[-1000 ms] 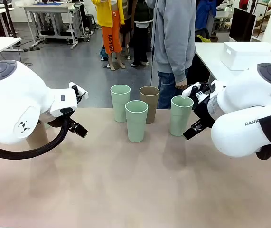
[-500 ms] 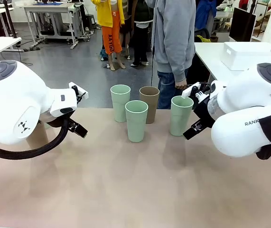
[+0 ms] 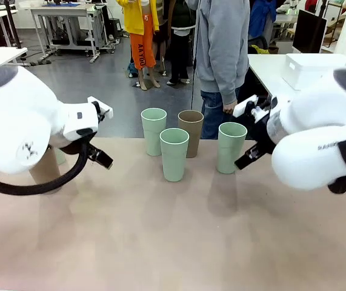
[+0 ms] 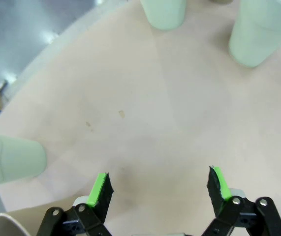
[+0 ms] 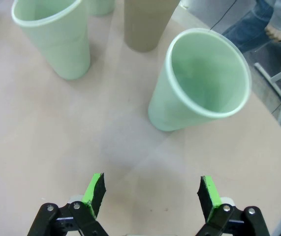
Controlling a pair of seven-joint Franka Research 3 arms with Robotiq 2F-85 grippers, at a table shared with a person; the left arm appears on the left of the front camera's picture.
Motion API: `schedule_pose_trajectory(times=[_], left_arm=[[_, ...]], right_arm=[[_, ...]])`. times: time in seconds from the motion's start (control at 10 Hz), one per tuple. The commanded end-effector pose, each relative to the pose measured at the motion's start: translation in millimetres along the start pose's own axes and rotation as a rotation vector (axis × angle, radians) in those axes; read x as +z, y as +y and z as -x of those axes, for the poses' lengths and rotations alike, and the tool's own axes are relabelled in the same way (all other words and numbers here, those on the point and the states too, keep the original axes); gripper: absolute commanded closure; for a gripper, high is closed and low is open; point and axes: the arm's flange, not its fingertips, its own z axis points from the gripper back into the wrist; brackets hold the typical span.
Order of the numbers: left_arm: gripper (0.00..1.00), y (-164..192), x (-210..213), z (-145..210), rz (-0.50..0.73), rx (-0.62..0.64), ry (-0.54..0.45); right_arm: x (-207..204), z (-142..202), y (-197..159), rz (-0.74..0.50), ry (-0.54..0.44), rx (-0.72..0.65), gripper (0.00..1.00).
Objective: Stack the cups and store them in the basket.
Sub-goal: Pick up two Reusable plastic cups , one in each hand.
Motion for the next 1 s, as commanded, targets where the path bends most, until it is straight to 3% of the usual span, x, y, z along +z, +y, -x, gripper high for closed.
schedule_pose_trajectory(times=[0.0, 0.2, 0.4, 0.7, 0.9], left_arm=[[0.0, 28, 54, -24, 0.133, 0.006, 0.021], [0.0, 55, 115, -40, 0.229, -0.037, 0.044], [0.0, 96, 165, -31, 0.324, -0.109, 0.045], [0.0, 175, 230, 27, 0.475, -0.244, -0.089], [0.0, 218, 243, 73, 0.526, -0.302, -0.215]], right_arm=[[54, -26, -21, -0.012, -0.016, -0.002, 0.0], [103, -39, -49, -0.048, -0.056, 0.007, 0.0], [147, -26, -89, -0.129, -0.122, 0.05, 0.0], [194, 37, -164, -0.238, -0.274, 0.129, 0.0], [204, 81, -198, -0.293, -0.376, 0.158, 0.0]])
